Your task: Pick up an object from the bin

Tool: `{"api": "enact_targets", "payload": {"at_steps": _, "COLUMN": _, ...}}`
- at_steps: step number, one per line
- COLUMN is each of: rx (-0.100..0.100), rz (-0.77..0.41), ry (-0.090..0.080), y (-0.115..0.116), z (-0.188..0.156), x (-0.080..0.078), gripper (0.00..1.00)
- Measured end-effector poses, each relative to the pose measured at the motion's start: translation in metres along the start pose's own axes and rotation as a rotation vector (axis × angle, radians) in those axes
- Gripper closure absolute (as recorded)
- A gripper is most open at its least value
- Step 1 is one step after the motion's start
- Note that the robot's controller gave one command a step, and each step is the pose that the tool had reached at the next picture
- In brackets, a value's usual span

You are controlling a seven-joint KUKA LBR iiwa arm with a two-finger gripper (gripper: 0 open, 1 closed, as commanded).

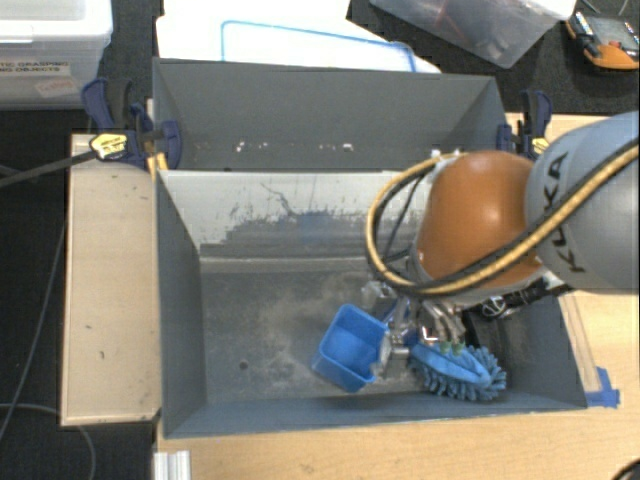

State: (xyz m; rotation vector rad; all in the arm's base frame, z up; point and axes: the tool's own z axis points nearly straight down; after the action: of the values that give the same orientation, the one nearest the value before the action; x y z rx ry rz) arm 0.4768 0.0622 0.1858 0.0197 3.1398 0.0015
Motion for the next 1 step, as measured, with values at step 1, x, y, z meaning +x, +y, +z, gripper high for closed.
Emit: {"api": "enact_targets", "payload": {"at_steps": 1, "rx": 0.0, "rz": 0.0, "ry": 0.0, "y": 0.0, "z": 0.0, "x": 0.0, "gripper": 0.0}}
